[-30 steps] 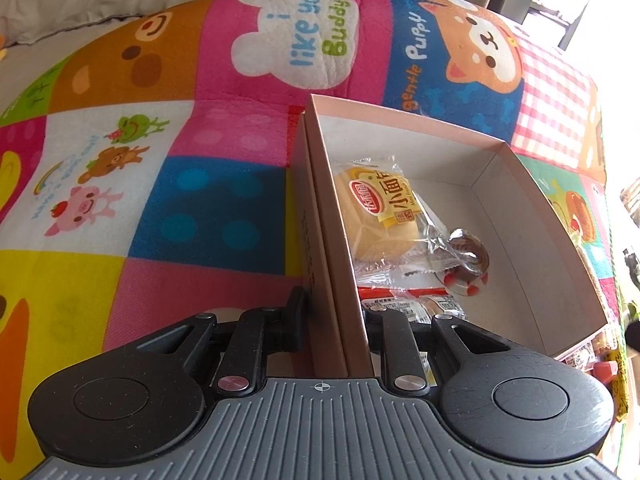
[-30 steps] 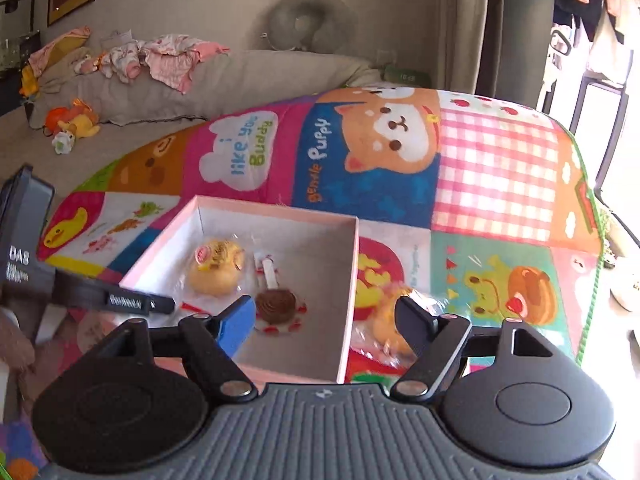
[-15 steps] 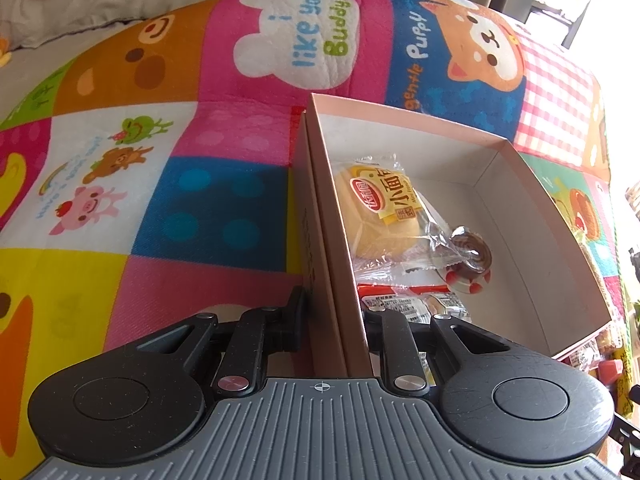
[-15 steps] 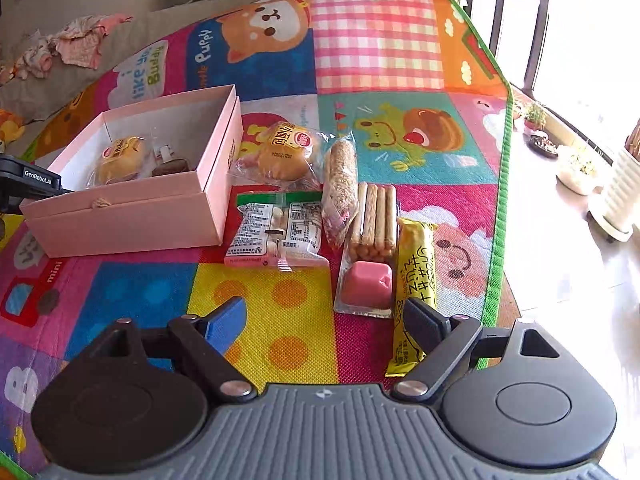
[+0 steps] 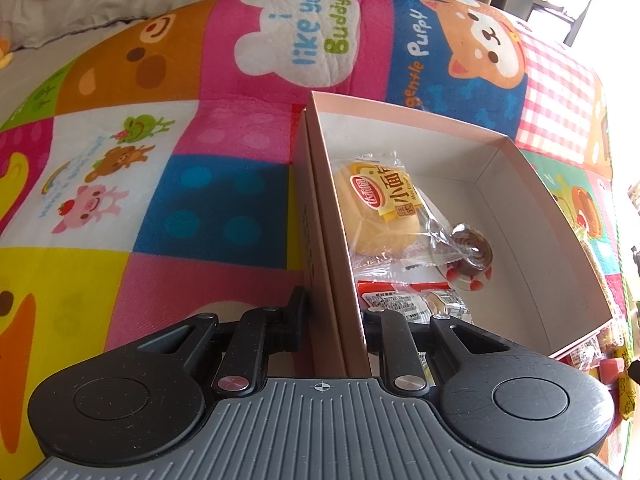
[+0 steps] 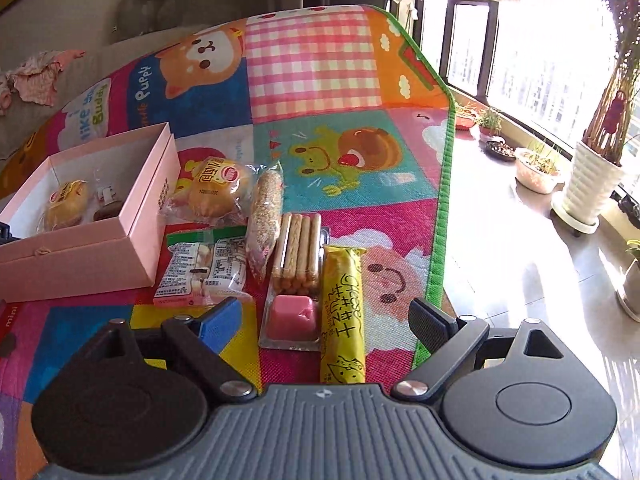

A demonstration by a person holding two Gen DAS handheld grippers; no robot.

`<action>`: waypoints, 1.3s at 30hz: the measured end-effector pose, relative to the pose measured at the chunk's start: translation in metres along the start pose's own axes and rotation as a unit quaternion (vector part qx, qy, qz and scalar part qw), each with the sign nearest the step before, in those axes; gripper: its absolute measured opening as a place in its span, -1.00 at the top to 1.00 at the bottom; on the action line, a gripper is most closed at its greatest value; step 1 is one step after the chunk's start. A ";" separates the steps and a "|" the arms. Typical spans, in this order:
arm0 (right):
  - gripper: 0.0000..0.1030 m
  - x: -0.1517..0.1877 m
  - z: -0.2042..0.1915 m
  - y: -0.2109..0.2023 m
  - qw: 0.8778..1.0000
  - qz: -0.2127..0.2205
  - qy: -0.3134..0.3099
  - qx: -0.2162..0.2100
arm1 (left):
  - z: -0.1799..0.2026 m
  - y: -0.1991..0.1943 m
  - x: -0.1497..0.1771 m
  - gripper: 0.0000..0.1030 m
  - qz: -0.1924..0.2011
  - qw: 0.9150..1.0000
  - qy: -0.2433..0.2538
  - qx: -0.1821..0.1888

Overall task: Organize objects
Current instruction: 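Move the right tool back to the yellow cheese stick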

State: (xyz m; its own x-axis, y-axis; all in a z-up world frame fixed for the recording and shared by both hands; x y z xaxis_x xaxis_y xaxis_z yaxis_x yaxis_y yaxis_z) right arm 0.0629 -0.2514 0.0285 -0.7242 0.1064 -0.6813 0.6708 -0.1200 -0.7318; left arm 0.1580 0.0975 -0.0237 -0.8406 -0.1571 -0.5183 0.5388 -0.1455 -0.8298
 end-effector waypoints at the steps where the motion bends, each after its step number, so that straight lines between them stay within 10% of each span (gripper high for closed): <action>1: -0.75 -0.002 0.005 0.002 1.000 -0.001 0.006 0.006 | 0.000 0.000 0.000 0.60 0.000 1.000 0.000 0.000; 8: -0.03 0.001 0.026 0.015 0.998 -0.041 0.042 -0.014 | 0.001 0.000 0.000 0.61 0.000 1.000 -0.001 -0.003; 20: 0.37 0.026 0.026 0.001 0.994 -0.088 0.048 -0.043 | 0.000 0.000 -0.001 0.61 -0.001 1.000 -0.004 0.000; 26: 0.36 0.023 0.020 -0.007 0.995 -0.075 0.044 -0.044 | -0.001 0.000 -0.002 0.60 -0.002 1.000 -0.005 0.001; 32: -0.51 -0.003 0.003 0.006 0.998 -0.040 0.020 -0.052 | -0.001 0.000 -0.001 0.61 -0.003 1.000 -0.005 0.001; 39: -0.62 -0.012 -0.005 0.037 0.999 -0.046 -0.006 -0.022 | -0.001 0.001 -0.001 0.61 -0.006 1.000 -0.004 0.000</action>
State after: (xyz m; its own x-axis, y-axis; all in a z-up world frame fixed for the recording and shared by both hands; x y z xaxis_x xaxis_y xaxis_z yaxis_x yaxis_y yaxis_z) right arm 0.0967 -0.2525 0.0093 -0.7843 0.1031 -0.6118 0.6082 -0.0666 -0.7910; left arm 0.1591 0.0984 -0.0237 -0.8463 -0.1624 -0.5073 0.5291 -0.1468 -0.8358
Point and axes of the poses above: each gripper's, at about its wrist camera, not at the fingertips, and y roughly the way its jaws point, z to its right, x to its underside, the point moved 6 cm from there along y, roughly the way its jaws point, and after that the axes turned 6 degrees about -z, right-handed, at the moved point
